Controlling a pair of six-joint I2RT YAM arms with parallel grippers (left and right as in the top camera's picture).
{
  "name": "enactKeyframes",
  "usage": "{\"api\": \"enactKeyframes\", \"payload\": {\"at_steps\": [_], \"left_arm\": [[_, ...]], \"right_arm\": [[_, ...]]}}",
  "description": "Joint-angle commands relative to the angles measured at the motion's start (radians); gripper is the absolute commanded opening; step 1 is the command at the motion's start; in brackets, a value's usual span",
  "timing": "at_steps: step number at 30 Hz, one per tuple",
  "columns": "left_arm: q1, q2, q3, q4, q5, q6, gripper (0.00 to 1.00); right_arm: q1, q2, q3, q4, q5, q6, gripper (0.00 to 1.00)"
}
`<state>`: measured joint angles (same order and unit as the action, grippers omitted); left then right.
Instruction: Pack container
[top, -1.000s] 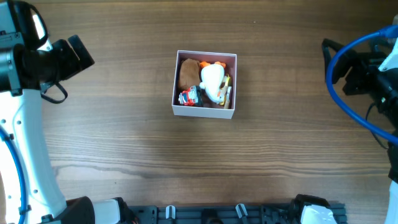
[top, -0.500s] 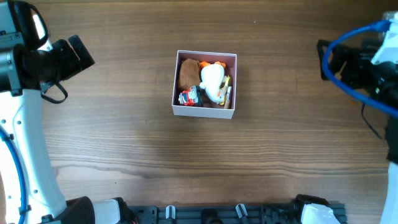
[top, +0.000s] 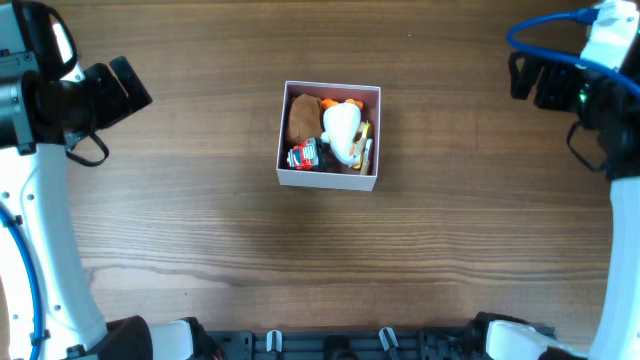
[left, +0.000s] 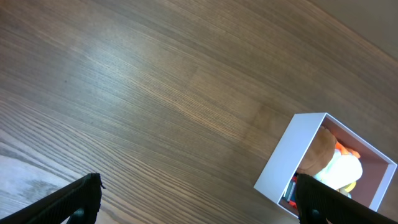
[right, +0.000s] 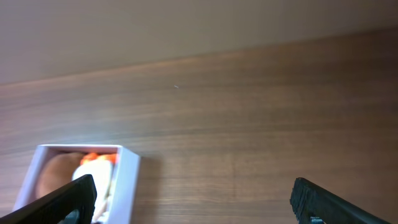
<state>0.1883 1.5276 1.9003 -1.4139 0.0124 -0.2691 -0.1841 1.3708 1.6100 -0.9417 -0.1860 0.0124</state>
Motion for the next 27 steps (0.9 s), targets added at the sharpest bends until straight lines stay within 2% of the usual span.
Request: {"api": "enactKeyframes", "payload": {"at_steps": [1, 7, 10, 11, 14, 16, 21, 27], "left_arm": [[0.005, -0.008, 0.002, -0.002, 0.001, -0.008, 1.0], [0.005, -0.008, 0.002, -0.002, 0.002, -0.008, 1.0], [0.005, -0.008, 0.002, -0.002, 0.001, -0.008, 1.0], [0.005, -0.008, 0.002, -0.002, 0.002, -0.008, 1.0], [0.005, -0.008, 0.002, -0.002, 0.002, -0.008, 1.0], [0.005, -0.008, 0.002, -0.002, 0.002, -0.008, 1.0], [0.005, -0.008, 0.002, -0.002, 0.002, -0.008, 1.0], [0.005, -0.008, 0.002, -0.002, 0.002, -0.008, 1.0]], "right_arm": [[0.004, 0.025, -0.009, 0.002, 0.063, -0.012, 1.0], [0.092, -0.087, -0.026, 0.003, 0.068, -0.013, 1.0], [0.192, -0.206, -0.107, 0.069, 0.159, -0.032, 1.0], [0.23, -0.286, -0.197, 0.166, 0.171, -0.032, 1.0], [0.238, -0.409, -0.36, 0.315, 0.154, -0.01, 1.0], [0.236, -0.564, -0.574, 0.433, 0.156, 0.017, 1.0], [0.235, -0.797, -0.886, 0.548, 0.156, 0.017, 1.0], [0.185, -1.024, -1.172, 0.576, 0.156, 0.048, 1.0]]}}
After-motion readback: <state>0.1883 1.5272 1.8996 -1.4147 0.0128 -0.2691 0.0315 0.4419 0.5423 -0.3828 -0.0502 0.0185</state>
